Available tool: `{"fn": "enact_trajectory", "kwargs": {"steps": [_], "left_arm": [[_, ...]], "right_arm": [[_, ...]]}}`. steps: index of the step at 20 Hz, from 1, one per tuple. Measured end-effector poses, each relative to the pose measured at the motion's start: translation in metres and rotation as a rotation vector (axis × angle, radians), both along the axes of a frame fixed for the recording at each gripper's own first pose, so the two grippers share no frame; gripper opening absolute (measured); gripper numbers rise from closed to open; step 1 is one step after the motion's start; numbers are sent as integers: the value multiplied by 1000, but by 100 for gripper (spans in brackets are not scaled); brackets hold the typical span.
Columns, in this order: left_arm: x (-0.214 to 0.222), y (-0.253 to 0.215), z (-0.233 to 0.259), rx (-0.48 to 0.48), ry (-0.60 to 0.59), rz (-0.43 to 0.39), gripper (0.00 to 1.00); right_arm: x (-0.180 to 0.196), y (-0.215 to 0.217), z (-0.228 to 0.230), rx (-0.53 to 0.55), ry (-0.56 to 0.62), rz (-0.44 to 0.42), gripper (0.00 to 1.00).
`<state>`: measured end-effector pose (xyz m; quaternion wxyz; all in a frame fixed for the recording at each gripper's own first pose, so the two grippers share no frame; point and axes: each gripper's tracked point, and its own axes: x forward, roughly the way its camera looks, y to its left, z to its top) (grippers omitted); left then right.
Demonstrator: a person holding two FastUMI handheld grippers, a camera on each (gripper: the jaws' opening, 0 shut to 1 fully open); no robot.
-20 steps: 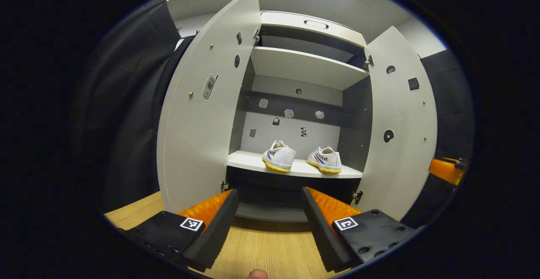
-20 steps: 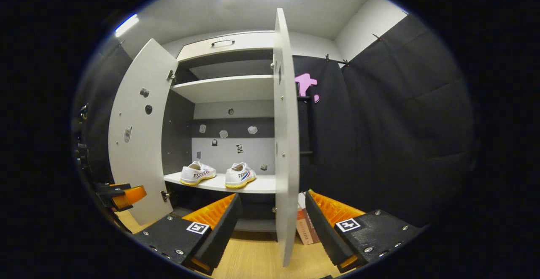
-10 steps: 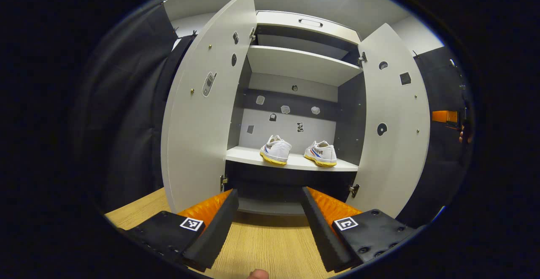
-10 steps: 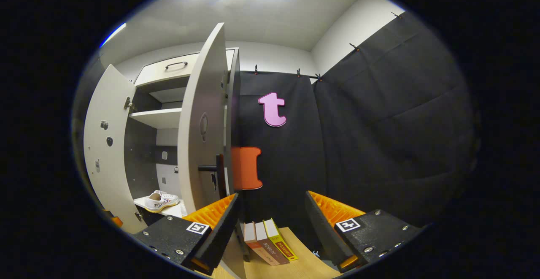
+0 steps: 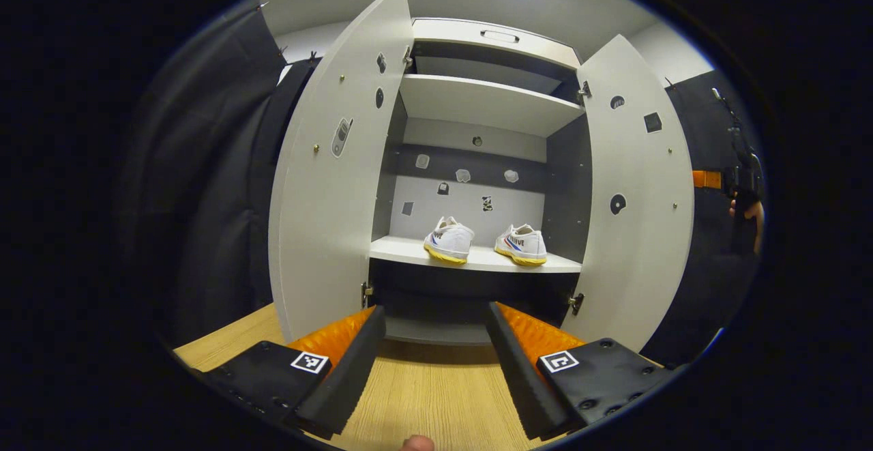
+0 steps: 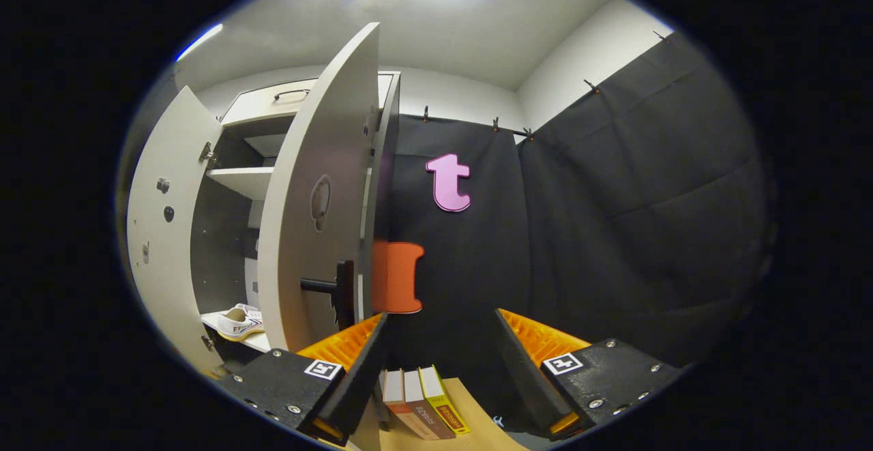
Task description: Grab one shoe with the right hand and put it into the shoe cabinet, grab the other shoe with the left hand and put it into the shoe cabinet; then close the right door with the right hand and the left door with the left hand.
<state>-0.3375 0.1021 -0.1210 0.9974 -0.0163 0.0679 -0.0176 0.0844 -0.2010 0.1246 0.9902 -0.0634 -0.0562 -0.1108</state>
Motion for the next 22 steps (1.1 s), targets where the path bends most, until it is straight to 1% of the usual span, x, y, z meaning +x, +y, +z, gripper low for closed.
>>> {"fn": "enact_trajectory", "kwargs": {"steps": [1,2,3,4,5,8,11,15,19,20,22], "left_arm": [[0,1,-1,7,0,0,99],[-2,2,-3,8,3,1,97],[-2,3,-4,6,6,-1,97],[-2,3,-4,4,7,0,99],[-3,3,-4,0,6,-1,97],[-1,7,-3,-4,-2,1,97],[2,8,-1,-8,-7,-8,97],[3,11,-2,-2,-6,-15,97],[4,15,0,4,-7,-11,97],[2,17,-2,3,-7,-8,99],[2,20,0,2,-10,-2,99]], "right_arm": [[-1,2,-1,5,1,2,92],[-2,5,-2,10,7,1,98],[-2,7,-2,12,7,2,90],[-2,10,-3,10,10,2,89],[-3,12,-4,9,12,-1,89],[-3,21,-4,21,12,7,88],[-2,42,-8,47,19,53,88],[3,75,-10,48,24,111,88],[15,115,-16,59,35,204,88],[19,123,-17,64,35,219,88],[25,134,-20,85,37,246,88]]}}
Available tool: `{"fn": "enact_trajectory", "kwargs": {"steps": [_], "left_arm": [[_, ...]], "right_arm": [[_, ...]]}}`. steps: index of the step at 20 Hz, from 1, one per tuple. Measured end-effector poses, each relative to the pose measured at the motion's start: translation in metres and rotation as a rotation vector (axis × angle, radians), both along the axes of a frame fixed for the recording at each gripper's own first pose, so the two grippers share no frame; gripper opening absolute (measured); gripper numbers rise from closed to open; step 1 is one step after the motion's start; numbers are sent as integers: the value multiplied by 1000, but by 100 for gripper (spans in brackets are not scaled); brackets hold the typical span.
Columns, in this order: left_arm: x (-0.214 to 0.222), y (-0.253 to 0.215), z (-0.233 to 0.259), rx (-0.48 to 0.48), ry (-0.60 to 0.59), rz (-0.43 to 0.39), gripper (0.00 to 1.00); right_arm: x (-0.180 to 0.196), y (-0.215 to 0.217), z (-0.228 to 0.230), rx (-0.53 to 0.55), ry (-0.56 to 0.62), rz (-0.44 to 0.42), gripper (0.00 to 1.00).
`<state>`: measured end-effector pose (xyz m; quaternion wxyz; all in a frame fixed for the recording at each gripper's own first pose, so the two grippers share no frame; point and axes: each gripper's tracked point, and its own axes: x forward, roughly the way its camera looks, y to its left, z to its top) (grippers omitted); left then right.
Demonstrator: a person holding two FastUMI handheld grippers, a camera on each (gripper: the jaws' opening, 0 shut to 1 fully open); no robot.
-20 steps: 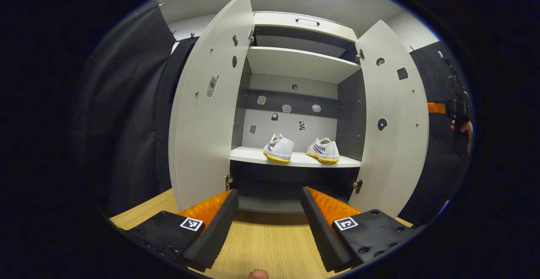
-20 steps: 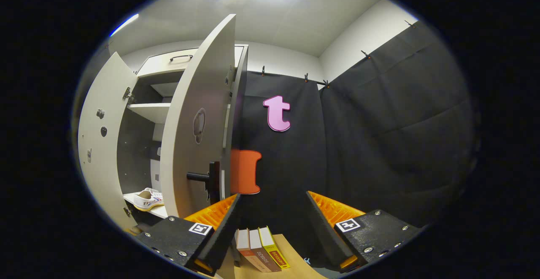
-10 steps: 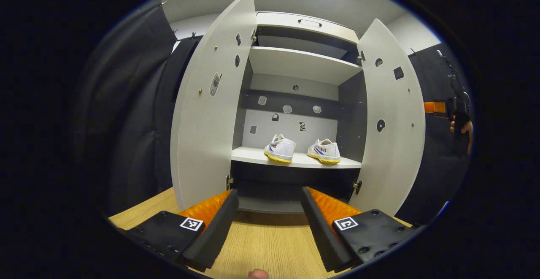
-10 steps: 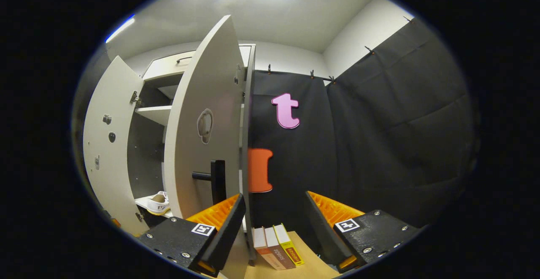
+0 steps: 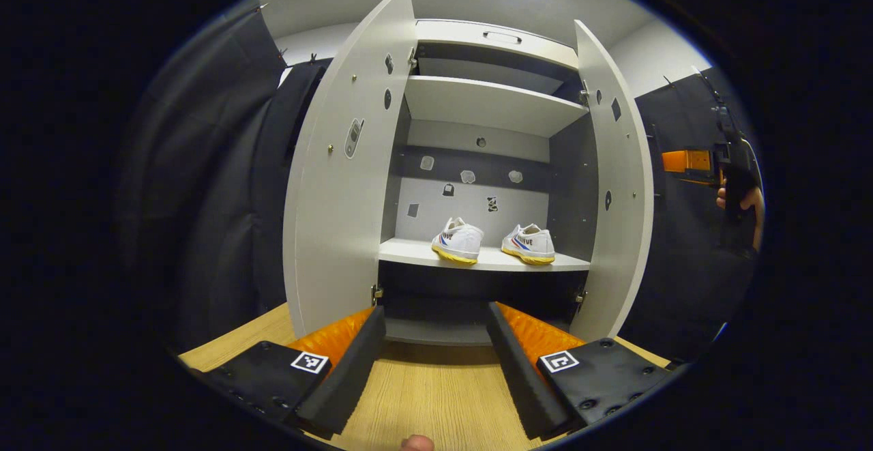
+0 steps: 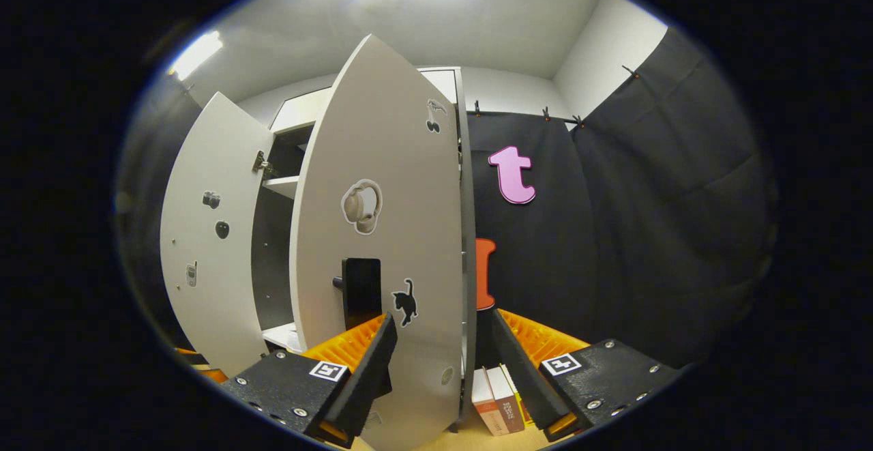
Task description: Grab one shoe with the right hand and put it into the shoe cabinet, grab the other shoe with the left hand and put it into the shoe cabinet; then close the right door with the right hand and the left door with the left hand.
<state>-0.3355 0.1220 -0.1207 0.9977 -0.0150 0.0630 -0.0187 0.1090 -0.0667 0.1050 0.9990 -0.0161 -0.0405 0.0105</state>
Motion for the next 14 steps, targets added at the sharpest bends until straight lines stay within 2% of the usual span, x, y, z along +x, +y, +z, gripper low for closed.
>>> {"fn": "enact_trajectory", "kwargs": {"steps": [8,9,10,13,14], "left_arm": [[1,7,0,1,-4,14,99],[0,8,0,0,-2,19,99],[-1,10,-1,0,0,24,99],[-1,12,0,4,0,28,96],[0,12,0,4,-2,28,99]], "right_arm": [[26,54,-15,-30,19,110,92],[27,56,-14,-32,14,115,97],[29,59,-13,-33,9,121,92],[37,68,-11,-18,14,146,92],[39,72,-10,-12,14,156,92]]}}
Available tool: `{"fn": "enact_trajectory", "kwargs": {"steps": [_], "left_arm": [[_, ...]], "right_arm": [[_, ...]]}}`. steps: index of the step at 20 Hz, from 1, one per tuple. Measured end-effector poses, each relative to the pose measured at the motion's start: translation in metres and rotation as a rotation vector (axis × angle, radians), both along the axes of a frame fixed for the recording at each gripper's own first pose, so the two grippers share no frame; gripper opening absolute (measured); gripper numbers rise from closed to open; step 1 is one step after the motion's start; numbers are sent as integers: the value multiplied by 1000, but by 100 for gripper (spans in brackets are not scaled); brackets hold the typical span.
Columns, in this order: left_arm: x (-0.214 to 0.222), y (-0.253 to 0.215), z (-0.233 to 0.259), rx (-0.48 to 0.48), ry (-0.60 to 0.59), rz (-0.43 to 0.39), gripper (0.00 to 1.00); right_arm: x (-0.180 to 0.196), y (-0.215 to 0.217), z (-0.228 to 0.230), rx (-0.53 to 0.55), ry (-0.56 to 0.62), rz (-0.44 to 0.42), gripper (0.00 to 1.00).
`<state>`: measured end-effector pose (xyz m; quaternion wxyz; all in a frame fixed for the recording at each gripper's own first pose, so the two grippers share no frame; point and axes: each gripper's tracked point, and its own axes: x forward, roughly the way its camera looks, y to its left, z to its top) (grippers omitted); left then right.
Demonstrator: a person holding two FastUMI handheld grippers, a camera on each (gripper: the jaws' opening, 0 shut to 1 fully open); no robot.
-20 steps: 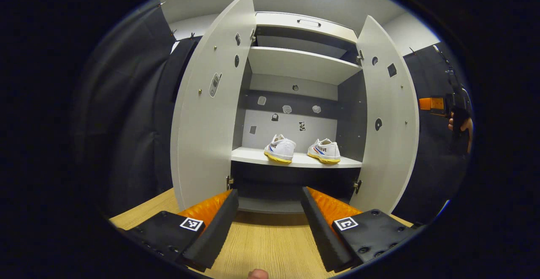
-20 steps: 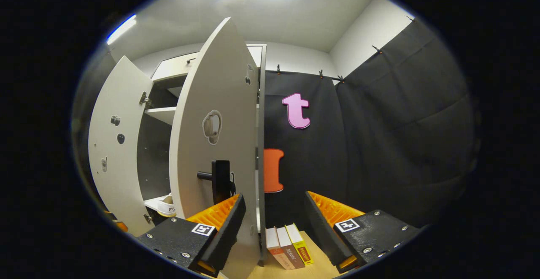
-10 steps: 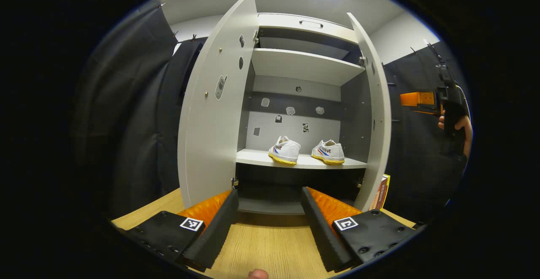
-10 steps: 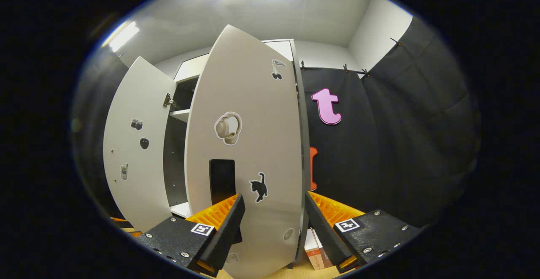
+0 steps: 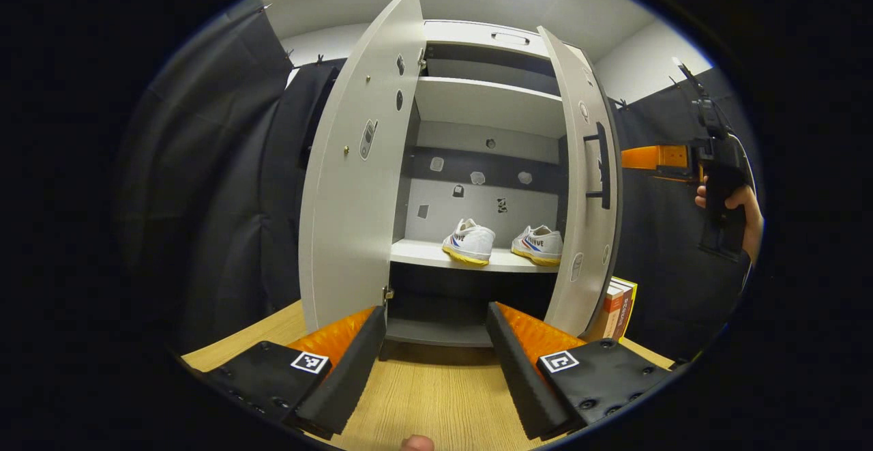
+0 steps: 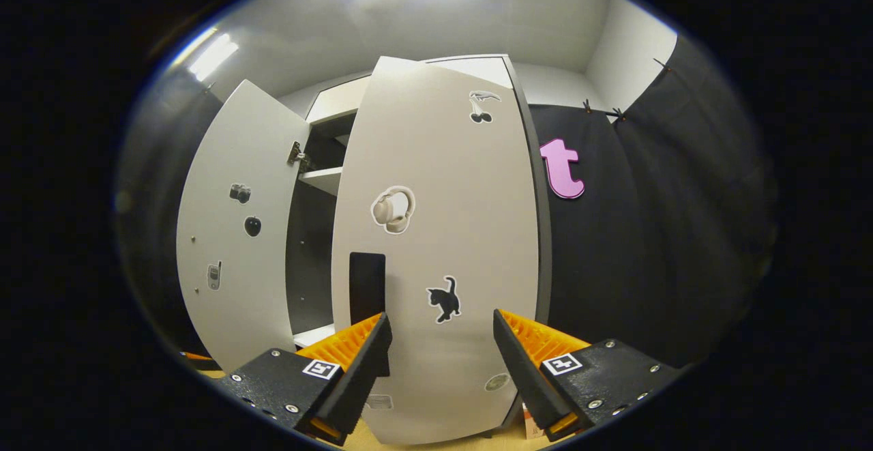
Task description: Grab one shoe with the right hand and put it into the shoe cabinet, grab the other shoe with the left hand and put it into the shoe cabinet; then close the right door with the right hand and the left door with the left hand.
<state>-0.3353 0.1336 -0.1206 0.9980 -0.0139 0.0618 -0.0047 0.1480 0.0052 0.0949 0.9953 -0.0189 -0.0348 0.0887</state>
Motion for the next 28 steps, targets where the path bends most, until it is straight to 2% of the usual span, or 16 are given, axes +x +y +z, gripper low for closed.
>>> {"fn": "enact_trajectory", "kwargs": {"steps": [1,2,3,8,9,10,14,25,26,28], "left_arm": [[1,0,0,0,-1,-1,96],[0,-1,0,1,0,-1,96],[0,0,-1,1,0,-1,96],[1,4,-1,-6,-4,9,99],[2,5,-1,-7,-4,12,96],[2,7,-2,-7,-4,15,99],[4,11,-2,-5,-2,20,99],[5,18,-2,-5,-9,29,99],[5,19,-1,-4,-9,31,96],[5,20,-2,-2,-7,30,99]], "right_arm": [[2,3,1,2,-2,8,92],[4,5,1,0,-1,12,97],[7,9,0,-3,2,18,92],[26,27,-4,-48,6,28,92],[28,28,-6,-50,11,28,92],[31,30,-8,-47,17,29,92],[43,36,-11,-33,37,31,92],[68,48,-16,-64,49,-7,92],[69,48,-17,-67,47,-10,92],[71,49,-17,-74,41,-17,92]]}}
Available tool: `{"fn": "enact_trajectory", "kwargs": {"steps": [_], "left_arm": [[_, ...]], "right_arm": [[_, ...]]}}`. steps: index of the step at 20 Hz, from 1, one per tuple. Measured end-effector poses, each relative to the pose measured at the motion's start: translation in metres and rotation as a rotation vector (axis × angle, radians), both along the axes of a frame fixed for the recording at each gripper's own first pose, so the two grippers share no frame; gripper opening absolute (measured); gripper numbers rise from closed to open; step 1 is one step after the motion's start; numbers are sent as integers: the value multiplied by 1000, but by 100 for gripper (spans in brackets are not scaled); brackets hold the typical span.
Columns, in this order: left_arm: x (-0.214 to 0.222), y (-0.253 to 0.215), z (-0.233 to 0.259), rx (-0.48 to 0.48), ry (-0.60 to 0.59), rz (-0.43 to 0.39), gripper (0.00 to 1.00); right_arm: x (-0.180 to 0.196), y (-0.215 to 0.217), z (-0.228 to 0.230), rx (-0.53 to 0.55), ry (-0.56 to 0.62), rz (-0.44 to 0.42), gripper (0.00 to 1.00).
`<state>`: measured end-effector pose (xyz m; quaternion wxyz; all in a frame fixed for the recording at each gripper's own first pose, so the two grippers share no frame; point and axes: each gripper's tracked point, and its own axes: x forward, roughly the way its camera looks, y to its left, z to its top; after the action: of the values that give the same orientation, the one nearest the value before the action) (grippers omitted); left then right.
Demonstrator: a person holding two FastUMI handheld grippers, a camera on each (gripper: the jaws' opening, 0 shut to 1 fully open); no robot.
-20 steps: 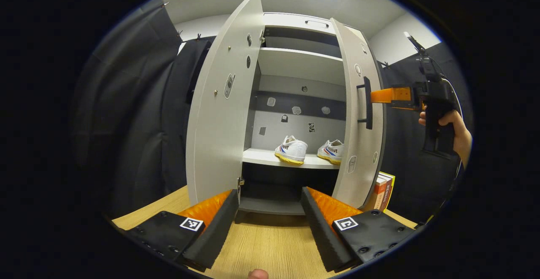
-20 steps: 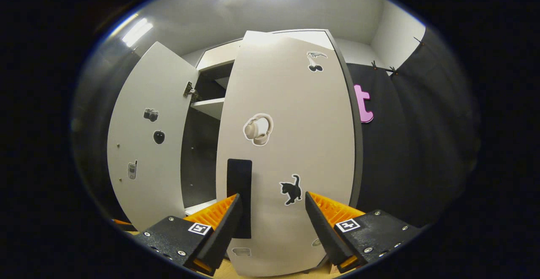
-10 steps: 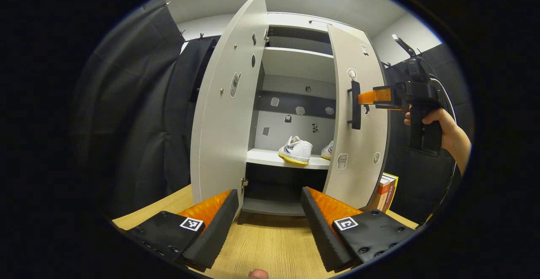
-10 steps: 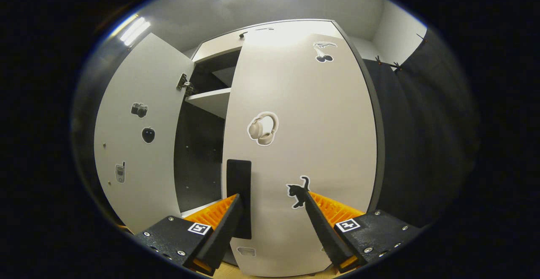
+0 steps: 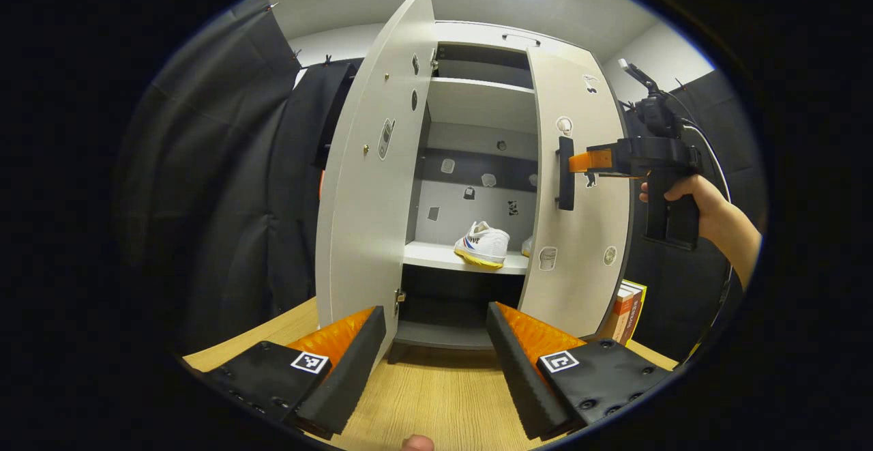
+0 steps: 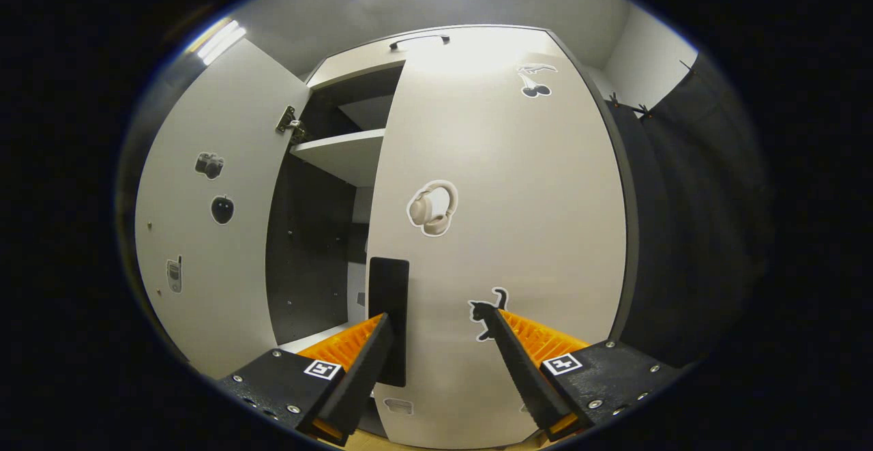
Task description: Grab one shoe with the right hand and put it into the shoe cabinet, grab the other shoe with the left hand and put it into the shoe cabinet; then close the right door with the right hand and the left door with the left hand.
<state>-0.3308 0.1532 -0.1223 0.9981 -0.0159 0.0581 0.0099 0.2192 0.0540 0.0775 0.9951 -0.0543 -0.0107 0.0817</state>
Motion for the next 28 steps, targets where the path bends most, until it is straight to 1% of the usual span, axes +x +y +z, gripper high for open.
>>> {"fn": "enact_trajectory", "kwargs": {"steps": [5,6,7,8,9,11,12,13,14,16,17,18,19,23,24,26,27,28], "left_arm": [[-1,1,3,6,-5,-1,99],[0,-1,4,7,-5,-3,96],[0,-1,5,7,-7,-4,99],[-1,-2,5,6,-8,-6,99],[-1,-2,5,3,-8,-7,96],[-2,-7,4,-3,-2,-16,99],[-3,-9,4,-1,-2,-19,96],[-2,-11,6,-1,-4,-24,99],[-1,-14,7,-1,-7,-29,96],[0,-21,10,-5,-9,-48,96],[1,-25,9,-10,-4,-56,99],[1,-30,8,-17,1,-66,94],[1,-35,7,-20,5,-77,96],[0,-51,12,-11,-3,-107,96],[0,-55,13,-8,-4,-115,99],[0,-63,15,-3,-7,-133,99],[0,-67,16,-4,-5,-144,96],[-1,-70,18,-6,-9,-149,99]], "right_arm": [[2,-1,-2,-9,-7,-12,92],[2,-2,-1,-10,-11,-19,92],[0,-5,1,-13,-15,-32,92],[-4,-7,6,-11,-29,-37,93],[-10,-8,11,-4,-44,-37,93],[-25,-13,22,12,-64,-34,94],[-34,-17,26,14,-71,-36,94],[-44,-21,29,13,-79,-40,94],[-53,-25,33,9,-89,-44,94],[-72,-34,34,2,-95,-53,94],[-82,-38,33,5,-89,-55,94],[-93,-40,31,15,-84,-57,94],[-101,-44,30,25,-85,-61,94],[-140,-62,6,1,-66,-108,94],[-149,-65,-1,-3,-67,-119,94],[-168,-68,-15,7,-52,-136,94],[-178,-68,-21,19,-44,-135,94],[-187,-67,-29,31,-30,-136,94]]}}
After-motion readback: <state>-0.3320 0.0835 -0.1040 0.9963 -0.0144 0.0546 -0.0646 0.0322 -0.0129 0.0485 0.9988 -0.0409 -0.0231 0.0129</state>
